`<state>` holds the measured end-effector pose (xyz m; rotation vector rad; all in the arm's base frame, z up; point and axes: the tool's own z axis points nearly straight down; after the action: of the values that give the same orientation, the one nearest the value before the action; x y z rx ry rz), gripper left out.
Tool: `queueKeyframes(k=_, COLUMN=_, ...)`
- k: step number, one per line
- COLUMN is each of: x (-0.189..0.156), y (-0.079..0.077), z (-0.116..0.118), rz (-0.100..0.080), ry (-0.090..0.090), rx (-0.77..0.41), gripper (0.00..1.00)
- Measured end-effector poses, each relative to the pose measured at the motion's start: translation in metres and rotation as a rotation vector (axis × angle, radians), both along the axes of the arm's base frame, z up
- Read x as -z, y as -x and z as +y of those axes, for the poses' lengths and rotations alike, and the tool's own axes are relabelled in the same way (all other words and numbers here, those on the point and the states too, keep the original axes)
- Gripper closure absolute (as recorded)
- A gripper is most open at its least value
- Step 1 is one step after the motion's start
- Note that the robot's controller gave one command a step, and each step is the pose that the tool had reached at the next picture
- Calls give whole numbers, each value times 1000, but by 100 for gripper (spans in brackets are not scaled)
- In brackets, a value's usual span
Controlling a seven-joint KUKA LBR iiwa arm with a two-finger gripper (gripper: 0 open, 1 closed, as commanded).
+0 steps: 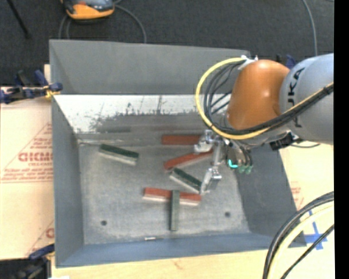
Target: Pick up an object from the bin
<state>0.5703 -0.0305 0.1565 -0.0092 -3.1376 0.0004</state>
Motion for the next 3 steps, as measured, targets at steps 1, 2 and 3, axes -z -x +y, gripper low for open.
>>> queueKeyframes(k=1, x=-4, y=-2, z=0, rz=-7, ry=1, rx=0, gripper=0)
queueKeyframes(k=2, x=-3, y=-1, z=0, rz=-10, ry=1, rx=0, gripper=0)
queueKeyframes(k=3, x=7, y=1, z=-2, rz=-20, ry=1, rx=4, gripper=0)
